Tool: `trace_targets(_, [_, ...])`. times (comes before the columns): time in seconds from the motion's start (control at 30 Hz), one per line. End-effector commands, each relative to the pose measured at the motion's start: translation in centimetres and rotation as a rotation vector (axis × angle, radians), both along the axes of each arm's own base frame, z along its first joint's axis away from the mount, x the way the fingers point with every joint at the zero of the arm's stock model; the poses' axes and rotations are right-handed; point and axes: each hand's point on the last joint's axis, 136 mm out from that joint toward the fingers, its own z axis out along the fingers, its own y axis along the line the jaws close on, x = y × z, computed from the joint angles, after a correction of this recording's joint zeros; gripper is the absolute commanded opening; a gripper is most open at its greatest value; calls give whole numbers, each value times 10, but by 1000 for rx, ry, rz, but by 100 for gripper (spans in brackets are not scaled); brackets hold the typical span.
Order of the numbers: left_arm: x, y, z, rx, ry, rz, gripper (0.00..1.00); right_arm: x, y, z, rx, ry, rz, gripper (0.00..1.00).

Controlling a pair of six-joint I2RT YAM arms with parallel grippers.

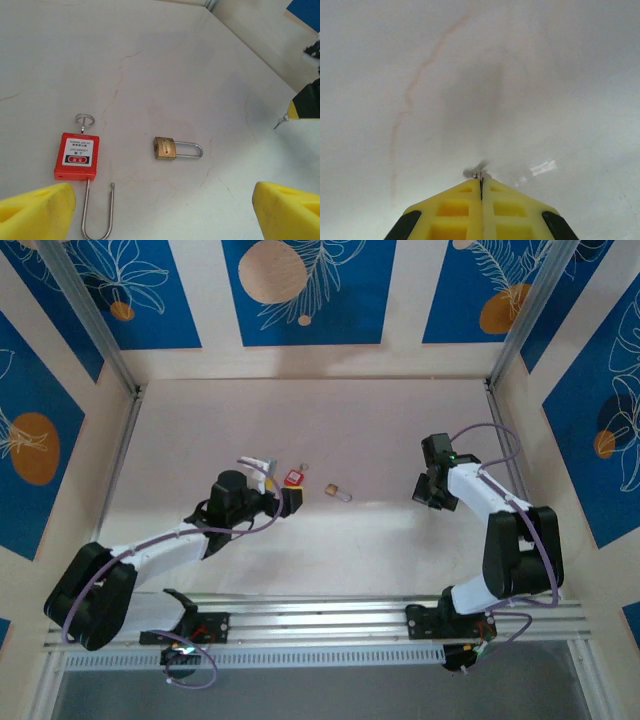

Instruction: Unlock with the key

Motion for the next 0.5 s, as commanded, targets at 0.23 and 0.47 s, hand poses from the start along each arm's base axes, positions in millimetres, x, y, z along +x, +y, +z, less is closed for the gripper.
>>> trace_targets(0.23, [-21, -22, 40, -21, -223, -107, 100, 4, 74, 82, 142, -159, 182, 0])
trace_targets(0.47, [-31, -36, 66, -64, -369, -135, 100, 0, 123, 126, 193, -236, 328, 0])
